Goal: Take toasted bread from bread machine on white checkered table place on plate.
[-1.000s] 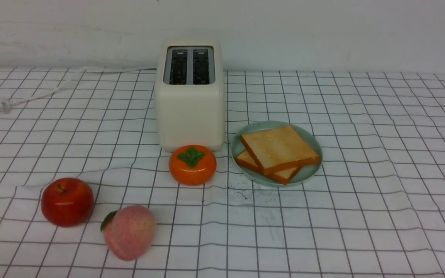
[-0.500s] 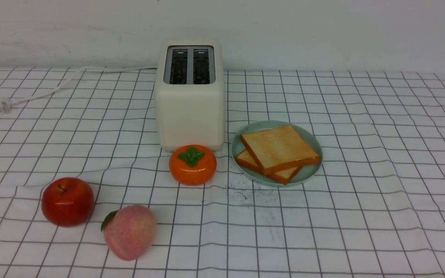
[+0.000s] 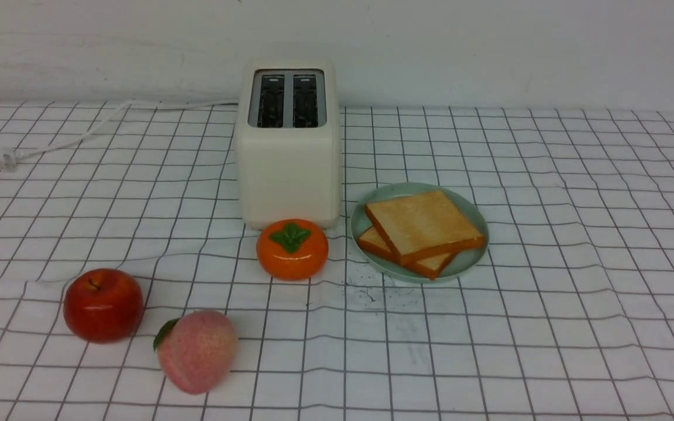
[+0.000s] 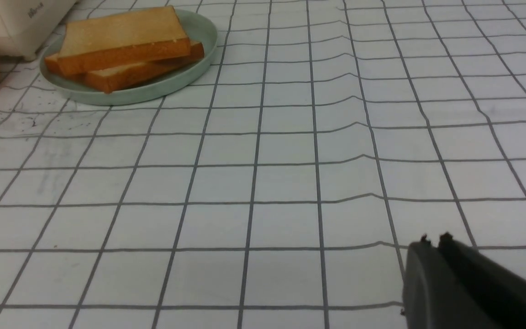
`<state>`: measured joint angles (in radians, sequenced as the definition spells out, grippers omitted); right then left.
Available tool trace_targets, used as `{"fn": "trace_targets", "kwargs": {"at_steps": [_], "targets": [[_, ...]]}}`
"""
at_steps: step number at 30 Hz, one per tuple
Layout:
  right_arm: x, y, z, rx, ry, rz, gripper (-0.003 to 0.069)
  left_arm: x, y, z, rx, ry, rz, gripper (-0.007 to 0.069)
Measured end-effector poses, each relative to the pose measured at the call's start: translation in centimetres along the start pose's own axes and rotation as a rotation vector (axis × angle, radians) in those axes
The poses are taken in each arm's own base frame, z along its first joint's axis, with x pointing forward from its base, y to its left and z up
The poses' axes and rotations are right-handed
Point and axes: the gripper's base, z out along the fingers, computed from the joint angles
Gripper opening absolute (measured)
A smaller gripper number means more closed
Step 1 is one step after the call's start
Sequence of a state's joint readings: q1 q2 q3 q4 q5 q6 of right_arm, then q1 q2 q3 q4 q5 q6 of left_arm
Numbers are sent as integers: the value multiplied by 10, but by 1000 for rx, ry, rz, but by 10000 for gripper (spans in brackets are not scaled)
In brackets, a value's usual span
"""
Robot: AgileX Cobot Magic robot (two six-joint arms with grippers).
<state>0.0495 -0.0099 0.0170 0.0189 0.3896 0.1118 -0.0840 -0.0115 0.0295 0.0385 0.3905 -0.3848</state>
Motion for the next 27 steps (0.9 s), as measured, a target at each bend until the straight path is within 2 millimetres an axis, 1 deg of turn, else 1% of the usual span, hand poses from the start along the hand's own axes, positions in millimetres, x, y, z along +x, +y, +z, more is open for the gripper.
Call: {"fn": "trace_targets", "kwargs": {"at_steps": [27], "targets": [[0, 0, 0, 0, 0, 0, 67, 0, 0, 0, -1, 0, 3, -13]]}}
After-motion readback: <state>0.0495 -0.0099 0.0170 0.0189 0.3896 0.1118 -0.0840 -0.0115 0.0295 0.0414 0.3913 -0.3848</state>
